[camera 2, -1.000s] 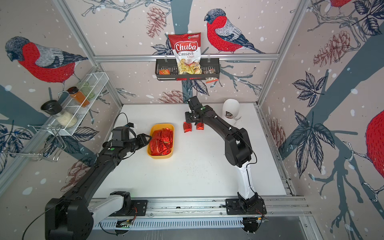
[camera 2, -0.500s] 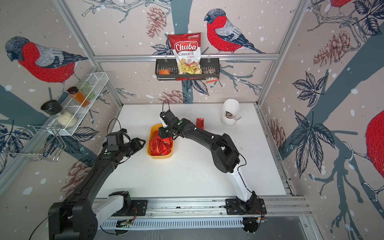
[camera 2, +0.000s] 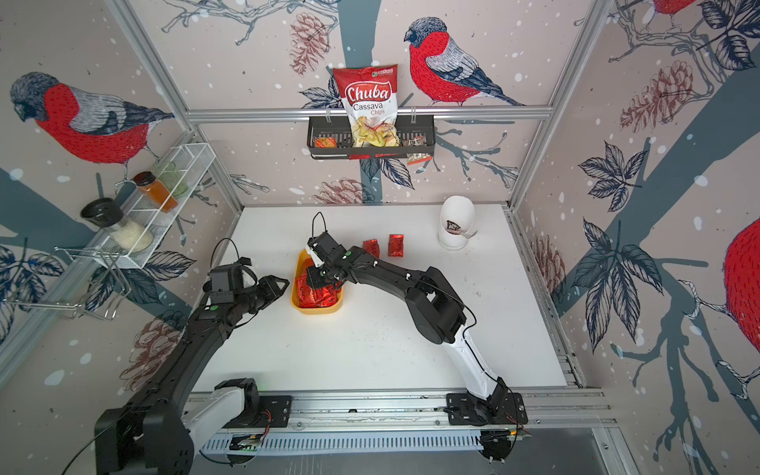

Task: Take the tea bags out of the storage box
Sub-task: Pick up the tea bag from the storage box.

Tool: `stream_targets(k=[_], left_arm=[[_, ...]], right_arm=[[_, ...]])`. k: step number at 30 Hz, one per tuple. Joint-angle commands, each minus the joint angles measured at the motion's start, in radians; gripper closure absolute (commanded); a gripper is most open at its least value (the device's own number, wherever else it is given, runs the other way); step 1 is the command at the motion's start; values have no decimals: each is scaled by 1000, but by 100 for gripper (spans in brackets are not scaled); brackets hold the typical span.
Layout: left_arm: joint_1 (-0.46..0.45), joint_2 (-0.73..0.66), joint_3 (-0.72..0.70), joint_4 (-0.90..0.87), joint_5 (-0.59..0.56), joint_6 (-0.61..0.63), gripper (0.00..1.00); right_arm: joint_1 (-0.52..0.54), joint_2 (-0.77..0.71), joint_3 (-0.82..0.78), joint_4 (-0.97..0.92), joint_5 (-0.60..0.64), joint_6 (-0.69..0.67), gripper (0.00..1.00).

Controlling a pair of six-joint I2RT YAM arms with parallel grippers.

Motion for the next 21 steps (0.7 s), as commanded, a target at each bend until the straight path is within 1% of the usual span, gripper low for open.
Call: stream_targets(k=[1, 6, 13, 21], left_arm=[[2, -5, -4, 20, 18, 2, 52], [2, -11, -3, 20, 20, 3, 52], [2, -9, -3, 22, 21, 3, 52], [2, -8, -3, 22, 24, 4, 52]], right_arm=[[3, 9, -13, 40, -22, 17, 67], [9, 30, -11, 47, -34, 20, 69], [10, 52, -2, 59, -55, 28, 75], [-3, 46, -4, 71, -84, 43, 96]])
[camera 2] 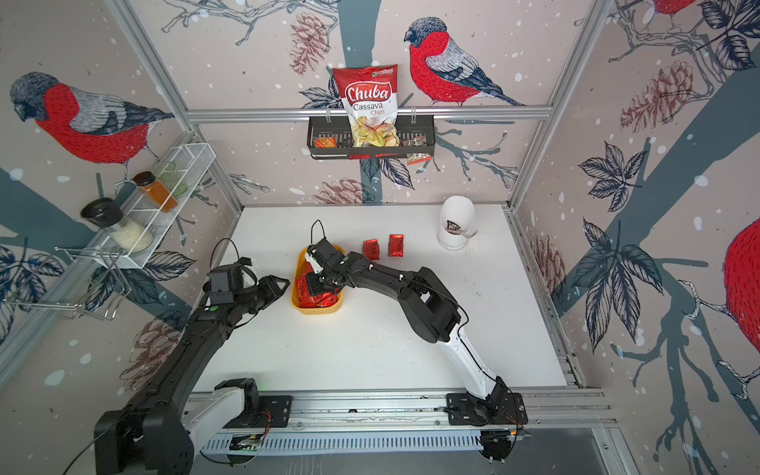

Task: Take the tea bags out of the storage box
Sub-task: Pick up the tea bag from the storage box, then place the tea bag at the center of the board.

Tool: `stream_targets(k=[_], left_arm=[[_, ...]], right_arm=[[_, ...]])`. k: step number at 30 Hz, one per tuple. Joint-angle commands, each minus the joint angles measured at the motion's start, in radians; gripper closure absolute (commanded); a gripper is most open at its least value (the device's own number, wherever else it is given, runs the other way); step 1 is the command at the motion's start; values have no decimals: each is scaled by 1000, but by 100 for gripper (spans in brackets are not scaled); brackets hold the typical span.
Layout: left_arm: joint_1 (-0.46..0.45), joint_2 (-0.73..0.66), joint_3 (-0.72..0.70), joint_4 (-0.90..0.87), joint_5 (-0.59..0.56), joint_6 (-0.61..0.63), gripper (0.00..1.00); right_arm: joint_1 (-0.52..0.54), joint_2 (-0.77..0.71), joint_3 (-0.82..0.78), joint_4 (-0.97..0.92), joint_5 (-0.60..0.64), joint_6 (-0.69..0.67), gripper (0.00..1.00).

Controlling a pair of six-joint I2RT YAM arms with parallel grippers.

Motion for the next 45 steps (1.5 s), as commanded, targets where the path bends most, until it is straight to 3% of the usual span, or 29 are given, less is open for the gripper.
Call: stream_targets(k=[1, 9, 14, 23, 32, 36, 45], left_arm=[[2, 0, -1, 23, 7, 5, 52], [-12, 12, 72, -19, 20, 44, 53], [-121, 49, 132, -27, -24, 43, 53], [-206, 116, 161, 26, -6, 5, 54], [-237, 155, 158, 51, -6, -2, 55], [-239, 157, 151, 56, -10, -2, 55], [-241, 156, 143, 53, -14, 0, 55]], right_arm=[[-10, -10, -4, 35, -39, 23, 98], [-85, -107, -63, 61, -103, 24, 100], [-165, -195, -110, 56, -131, 8, 100], [-388, -321, -230, -48, -78, -74, 100], [-598, -301, -265, -132, -38, -141, 100], [-584, -290, -295, -116, -67, -137, 100], [-426, -246, -367, -28, -95, -77, 100]])
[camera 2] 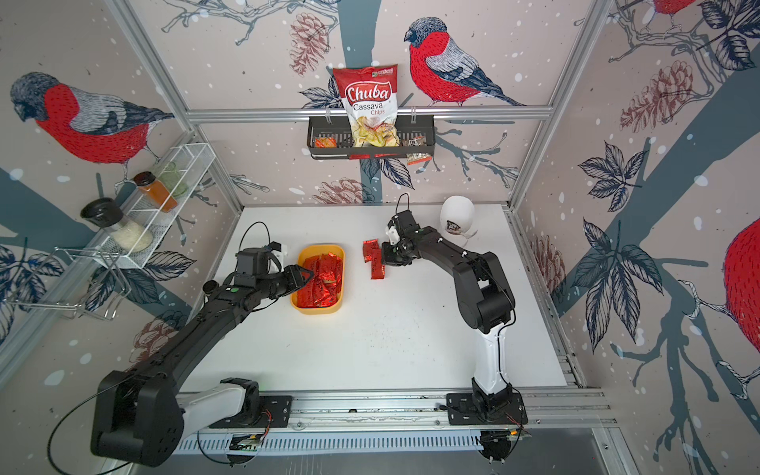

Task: Take the tea bags out of the storage box
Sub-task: Place the tea bag at the center of the board.

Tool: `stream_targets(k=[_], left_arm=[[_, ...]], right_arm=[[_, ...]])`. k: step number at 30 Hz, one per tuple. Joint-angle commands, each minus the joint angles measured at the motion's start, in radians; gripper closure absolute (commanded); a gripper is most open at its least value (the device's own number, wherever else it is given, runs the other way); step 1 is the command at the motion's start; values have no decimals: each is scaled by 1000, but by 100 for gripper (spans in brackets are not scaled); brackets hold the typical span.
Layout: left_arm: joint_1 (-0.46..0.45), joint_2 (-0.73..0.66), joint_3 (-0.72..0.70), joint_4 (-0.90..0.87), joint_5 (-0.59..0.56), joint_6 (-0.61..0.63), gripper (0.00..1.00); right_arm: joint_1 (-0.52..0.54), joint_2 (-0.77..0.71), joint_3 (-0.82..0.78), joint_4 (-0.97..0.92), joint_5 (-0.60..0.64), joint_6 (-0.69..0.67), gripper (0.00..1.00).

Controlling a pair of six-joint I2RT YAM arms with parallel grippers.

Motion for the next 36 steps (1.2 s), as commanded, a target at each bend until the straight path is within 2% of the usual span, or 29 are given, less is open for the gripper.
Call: stream_targets(k=[1, 11, 18, 23, 29, 32, 36], left_arm=[[-3, -5, -4, 15, -10, 7, 55], [-3, -4, -25, 31, -9, 1, 55], [-3, 9, -24, 37, -11, 2, 54], [-3, 3, -14, 28, -30, 7, 52], [-1, 36, 40, -6, -67, 40, 51], [-1, 87, 79, -18, -51, 65, 55], [-2, 158, 116, -29, -40, 95, 58]], right_arm=[[28, 18, -13, 48, -17, 33, 100], [46, 47, -34, 64, 11, 43, 100], [38, 67, 9, 17, 68, 14, 71], [43, 34, 29, -6, 108, 9, 57], [117, -9, 114, -73, 212, -7, 54], [165, 4, 194, -122, 254, -10, 54], [216, 4, 257, -132, 250, 0, 55]])
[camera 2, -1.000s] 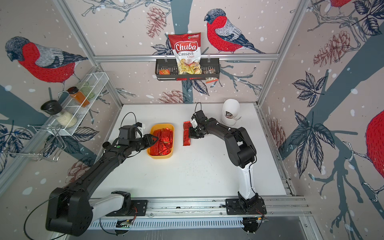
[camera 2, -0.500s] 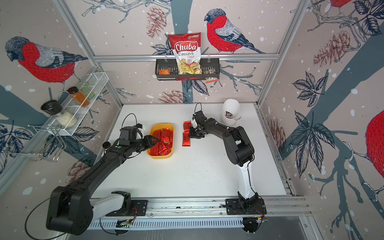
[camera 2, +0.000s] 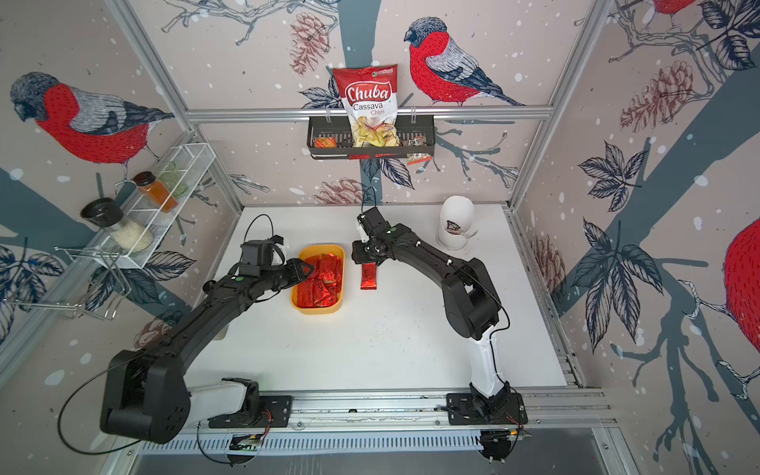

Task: Take the tea bags out of the storage box
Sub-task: Place the tea bag at the center of the board, then pick up the tea bag from the storage box.

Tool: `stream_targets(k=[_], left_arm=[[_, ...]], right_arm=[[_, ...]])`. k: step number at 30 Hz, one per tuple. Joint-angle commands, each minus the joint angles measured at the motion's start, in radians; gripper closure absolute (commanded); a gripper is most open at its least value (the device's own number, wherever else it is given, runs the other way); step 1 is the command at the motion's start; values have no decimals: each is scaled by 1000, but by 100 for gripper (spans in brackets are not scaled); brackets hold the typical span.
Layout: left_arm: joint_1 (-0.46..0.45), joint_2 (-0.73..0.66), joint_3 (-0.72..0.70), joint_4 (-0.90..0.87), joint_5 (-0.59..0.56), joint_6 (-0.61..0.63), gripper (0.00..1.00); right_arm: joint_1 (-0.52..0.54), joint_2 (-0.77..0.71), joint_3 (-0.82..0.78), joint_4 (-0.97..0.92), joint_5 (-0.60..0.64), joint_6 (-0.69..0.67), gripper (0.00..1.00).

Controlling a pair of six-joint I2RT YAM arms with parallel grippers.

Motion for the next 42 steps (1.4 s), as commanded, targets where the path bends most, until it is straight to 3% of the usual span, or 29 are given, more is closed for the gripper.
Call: stream_targets(k=[1, 10, 23, 29, 34, 42], left_arm=[[-3, 50, 31, -20, 6, 52, 59], [-9, 239, 173, -61, -59, 126, 67], [-62, 478, 351, -107, -163, 160, 72], [-71, 506, 366, -107, -174, 163, 80], [-72, 514, 359, -99, -149, 159, 99], [-71, 447, 347, -107, -141, 148, 100]], right_arm=[[30, 0, 38, -42, 35, 4, 56], [82, -80, -80, 25, 10, 42, 58], [60, -255, -330, 116, 10, 62, 58], [44, -277, -372, 137, 1, 60, 58], [30, -285, -388, 151, -10, 62, 59], [8, -309, -424, 206, -58, 91, 59]])
